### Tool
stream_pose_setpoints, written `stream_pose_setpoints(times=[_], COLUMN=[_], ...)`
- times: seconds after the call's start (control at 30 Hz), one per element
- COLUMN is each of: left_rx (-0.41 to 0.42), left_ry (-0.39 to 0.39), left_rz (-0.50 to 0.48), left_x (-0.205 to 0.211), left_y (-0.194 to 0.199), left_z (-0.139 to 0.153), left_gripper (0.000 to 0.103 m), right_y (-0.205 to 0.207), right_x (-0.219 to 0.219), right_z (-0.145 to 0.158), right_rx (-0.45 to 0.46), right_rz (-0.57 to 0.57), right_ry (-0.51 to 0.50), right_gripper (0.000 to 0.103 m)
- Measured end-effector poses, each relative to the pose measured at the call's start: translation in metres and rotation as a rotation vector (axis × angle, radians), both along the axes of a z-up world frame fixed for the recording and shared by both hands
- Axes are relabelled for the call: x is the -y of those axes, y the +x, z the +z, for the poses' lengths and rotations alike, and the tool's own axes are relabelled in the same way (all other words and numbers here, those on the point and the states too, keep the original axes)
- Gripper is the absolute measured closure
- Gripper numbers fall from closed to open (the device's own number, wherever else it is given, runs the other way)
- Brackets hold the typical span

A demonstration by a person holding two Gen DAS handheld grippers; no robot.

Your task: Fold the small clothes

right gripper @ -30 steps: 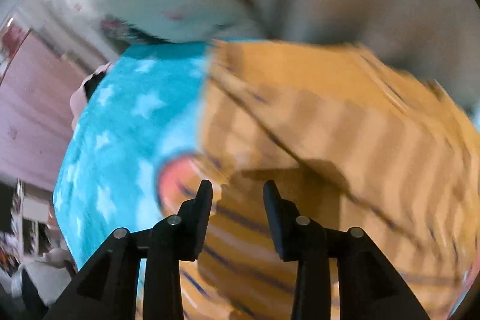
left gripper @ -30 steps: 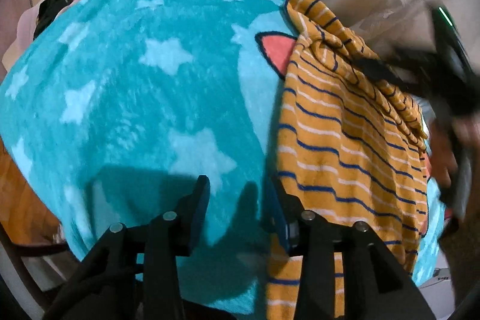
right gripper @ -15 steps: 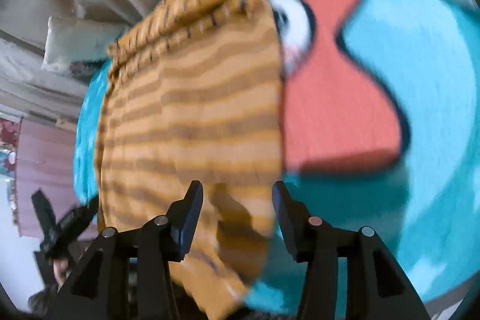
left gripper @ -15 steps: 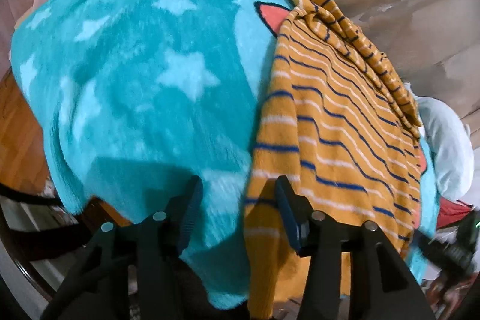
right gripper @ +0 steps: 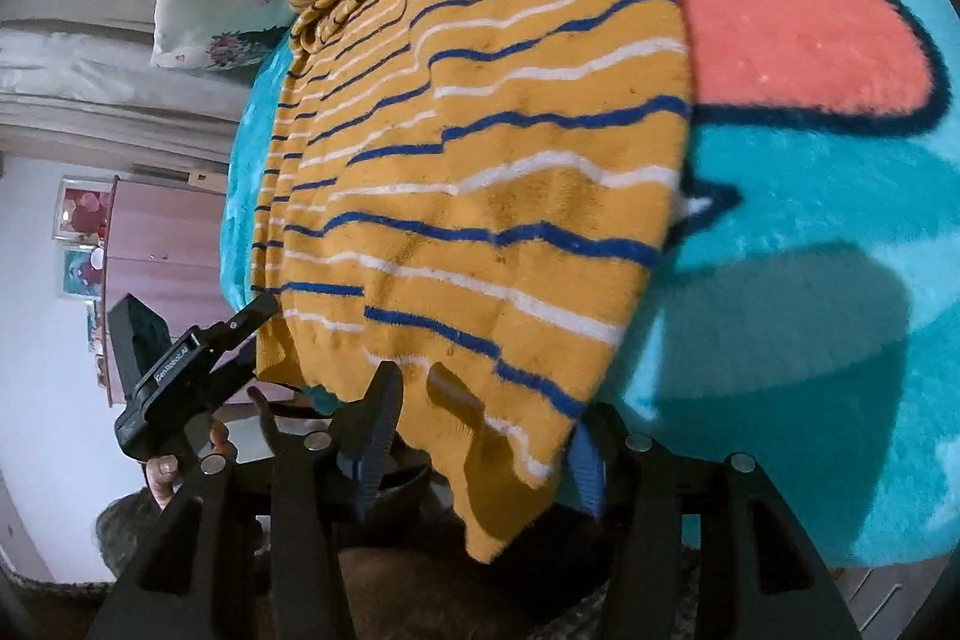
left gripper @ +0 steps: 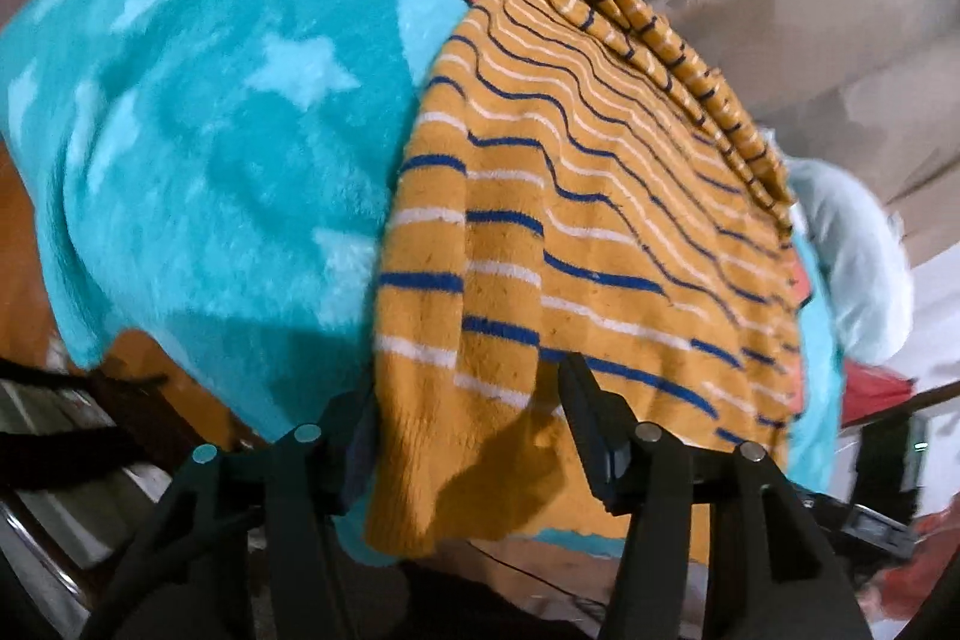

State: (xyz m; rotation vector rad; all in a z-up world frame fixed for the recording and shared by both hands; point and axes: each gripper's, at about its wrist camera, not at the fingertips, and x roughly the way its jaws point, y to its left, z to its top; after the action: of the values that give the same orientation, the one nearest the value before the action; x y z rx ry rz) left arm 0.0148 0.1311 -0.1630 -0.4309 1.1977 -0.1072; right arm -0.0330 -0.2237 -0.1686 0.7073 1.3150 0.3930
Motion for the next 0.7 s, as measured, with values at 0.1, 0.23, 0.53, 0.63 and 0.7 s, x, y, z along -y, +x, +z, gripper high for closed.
stream_pose_setpoints(times=[0.1,0.23,0.53,0.63,0.7], left_rx=[-0.031,-0.033,0.007,-0.020,-0.048], left_ry=[0.022,-0.025,-0.083,-0.109,-0.131], left_rz=[-0.001,0.040,0.063,0.087,0.116], left_x=[0.001,-0.009,-0.017,-0.023,-0.027], left_y=[0.003,-0.002,-0.048,-0.064,-0.067], left_z=[-0.001,0.008,0.053,0.043,0.031], left_gripper=[0.088,0.090,0.098,0.098,0.098], right_y=[-0.004,-0.002,-0.034,-0.055,-0.063], right_x=[-0.008,-0.002,0.050,0.067,0.079], right_z=[0.006,0.004,0.036,0.038,0.029], right_rx=[0.028,-0.001,0.028,0.030,0.009], right_rz=[0.040,0.064,0.014,0.009,-0.012], right_ry=[-0.071,-0.094,0.181,0.188,0.172], right_gripper=[0.050,0.092,0.096,0.096,0.096])
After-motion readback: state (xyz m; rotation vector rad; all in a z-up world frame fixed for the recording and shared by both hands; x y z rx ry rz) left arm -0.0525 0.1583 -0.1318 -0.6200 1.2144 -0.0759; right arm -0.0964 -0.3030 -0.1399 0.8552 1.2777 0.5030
